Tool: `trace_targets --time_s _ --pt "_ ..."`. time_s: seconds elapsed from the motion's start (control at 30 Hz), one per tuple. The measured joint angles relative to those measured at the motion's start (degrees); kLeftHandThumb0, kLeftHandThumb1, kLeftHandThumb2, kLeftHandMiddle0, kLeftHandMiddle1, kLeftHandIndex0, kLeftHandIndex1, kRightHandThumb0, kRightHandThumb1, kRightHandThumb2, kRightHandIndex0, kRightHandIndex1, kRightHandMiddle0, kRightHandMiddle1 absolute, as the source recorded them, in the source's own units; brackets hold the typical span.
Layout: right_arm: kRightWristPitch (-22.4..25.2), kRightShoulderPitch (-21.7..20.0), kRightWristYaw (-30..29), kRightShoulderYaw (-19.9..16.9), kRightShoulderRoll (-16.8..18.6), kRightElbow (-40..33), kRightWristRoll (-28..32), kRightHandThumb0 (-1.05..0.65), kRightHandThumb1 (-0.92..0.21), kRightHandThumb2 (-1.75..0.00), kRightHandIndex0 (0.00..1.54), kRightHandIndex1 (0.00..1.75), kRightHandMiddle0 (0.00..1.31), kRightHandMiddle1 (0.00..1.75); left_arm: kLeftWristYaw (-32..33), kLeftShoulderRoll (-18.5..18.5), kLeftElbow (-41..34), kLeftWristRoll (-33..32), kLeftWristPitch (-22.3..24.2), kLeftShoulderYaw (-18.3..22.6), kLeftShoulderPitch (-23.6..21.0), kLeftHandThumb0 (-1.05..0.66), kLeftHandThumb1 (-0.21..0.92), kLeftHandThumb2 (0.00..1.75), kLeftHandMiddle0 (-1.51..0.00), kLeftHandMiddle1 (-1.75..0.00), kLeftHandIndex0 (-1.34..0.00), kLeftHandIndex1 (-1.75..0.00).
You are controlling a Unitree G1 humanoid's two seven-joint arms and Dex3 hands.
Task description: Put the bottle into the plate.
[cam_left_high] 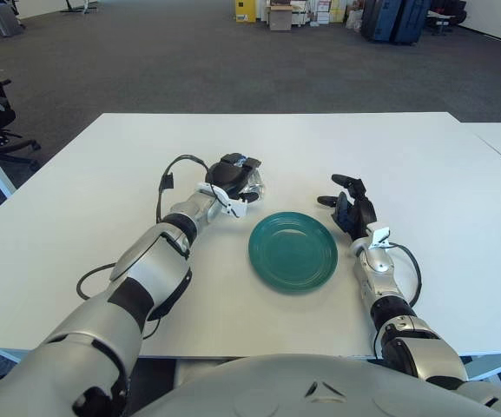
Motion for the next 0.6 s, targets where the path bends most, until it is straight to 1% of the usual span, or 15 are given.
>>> trace_targets --time_s 0.2,0.6 --pt "0.0 0.0 0.0 0.0 0.0 0.0 0.0 -0.69 -0.92 -0.9 0.55 0.87 0.01 1.08 -1.4 -0.6 0.1 -1.1 0.1 0.1 0.0 -0.95 0.92 0.95 -0.13 0.0 0.0 -0.27" --pt "0.1 0.2 -0.1 0.0 0.1 -0.5 0.0 -0.67 -0.92 -0.9 0.53 0.87 0.01 1.07 -2.4 -0.4 0.5 -1.4 -0.1 0.0 0.6 -0.96 0.92 0.99 -0.13 0.0 0.0 -0.22"
